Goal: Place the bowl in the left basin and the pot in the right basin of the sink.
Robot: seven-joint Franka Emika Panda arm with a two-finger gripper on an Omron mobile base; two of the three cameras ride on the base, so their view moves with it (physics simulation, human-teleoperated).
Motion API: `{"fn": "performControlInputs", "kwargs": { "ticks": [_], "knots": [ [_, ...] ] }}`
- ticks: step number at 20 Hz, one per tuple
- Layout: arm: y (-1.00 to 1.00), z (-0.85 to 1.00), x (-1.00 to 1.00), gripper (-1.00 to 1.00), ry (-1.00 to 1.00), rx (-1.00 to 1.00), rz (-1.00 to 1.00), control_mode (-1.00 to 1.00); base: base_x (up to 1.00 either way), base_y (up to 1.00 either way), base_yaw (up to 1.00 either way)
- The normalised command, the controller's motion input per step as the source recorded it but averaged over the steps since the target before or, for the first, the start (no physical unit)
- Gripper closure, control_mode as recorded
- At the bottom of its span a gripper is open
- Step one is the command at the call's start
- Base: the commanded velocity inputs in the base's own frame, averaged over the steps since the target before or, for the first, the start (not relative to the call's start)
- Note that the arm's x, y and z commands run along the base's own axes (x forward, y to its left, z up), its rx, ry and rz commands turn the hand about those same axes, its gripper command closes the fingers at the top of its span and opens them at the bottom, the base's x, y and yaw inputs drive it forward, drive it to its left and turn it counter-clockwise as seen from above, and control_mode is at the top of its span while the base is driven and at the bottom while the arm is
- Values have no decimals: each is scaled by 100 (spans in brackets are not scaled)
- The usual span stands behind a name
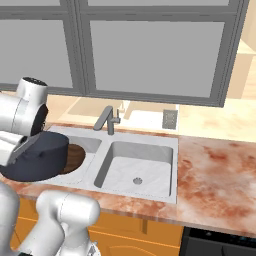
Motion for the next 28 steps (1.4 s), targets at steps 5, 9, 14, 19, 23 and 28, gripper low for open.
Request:
{"fn": "performControlInputs", "kwargs": {
  "ticks": [5,9,14,19,23,28],
  "knots": [
    [-36,9,-14,100,12,0,-5,-100,0,0,0],
    [-37,13,-14,100,5,0,-2,-100,0,0,0],
    [-36,12,-19,100,0,0,-2,-100,0,0,0],
    [-37,11,-18,100,0,-2,-3,-100,0,0,0],
    [-39,10,-17,100,0,-2,-4,-100,0,0,0],
    [-41,8,-12,100,3,-3,-3,-100,0,0,0]
  ]
}}
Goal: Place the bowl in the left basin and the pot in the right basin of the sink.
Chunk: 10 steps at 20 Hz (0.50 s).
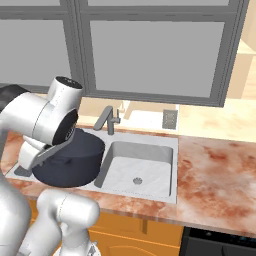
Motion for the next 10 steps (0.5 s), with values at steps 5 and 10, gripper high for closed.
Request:
{"fn": "performControlInputs", "kwargs": {
  "ticks": [5,10],
  "knots": [
    [-41,3,-8,100,9,-5,-3,-100,0,0,0],
    [-40,0,-5,100,13,-5,-3,-100,0,0,0]
  ]
}}
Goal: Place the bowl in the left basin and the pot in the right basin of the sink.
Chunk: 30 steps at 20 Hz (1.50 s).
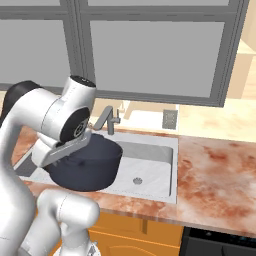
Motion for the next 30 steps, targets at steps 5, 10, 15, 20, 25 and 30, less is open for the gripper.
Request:
{"fn": "performControlInputs", "kwargs": {
  "ticks": [5,10,15,20,25,30],
  "knots": [
    [-36,0,-2,100,11,-5,-3,-100,0,0,0],
    [-34,0,0,100,7,-5,-2,-100,0,0,0],
    [-30,0,0,100,0,-6,0,-100,0,0,0],
    [-23,0,3,100,0,-4,0,-100,0,0,0],
    [-20,-2,6,100,-1,-2,0,-100,0,0,0],
    [-15,-4,9,100,-4,0,0,-100,0,0,0]
  ]
}}
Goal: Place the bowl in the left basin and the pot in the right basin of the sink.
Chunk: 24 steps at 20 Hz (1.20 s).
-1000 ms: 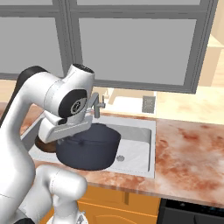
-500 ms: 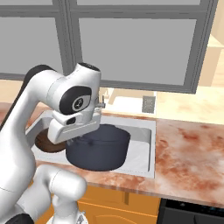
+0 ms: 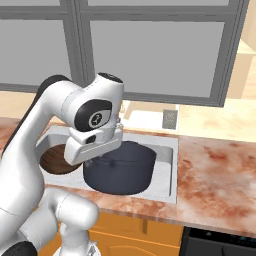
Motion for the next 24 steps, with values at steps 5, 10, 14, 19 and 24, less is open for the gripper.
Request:
{"fn": "performControlInputs", "kwargs": {
  "ticks": [5,10,14,19,24],
  "knots": [
    [-13,-5,14,100,-5,0,3,-100,0,0,0],
    [-10,-9,20,100,-3,0,9,-100,0,0,0],
    [-9,-9,26,100,0,0,12,-100,0,0,0],
    [-9,-12,32,100,0,0,12,-100,0,0,0],
    [-11,-14,28,100,0,0,10,-100,0,0,0]
  ]
}}
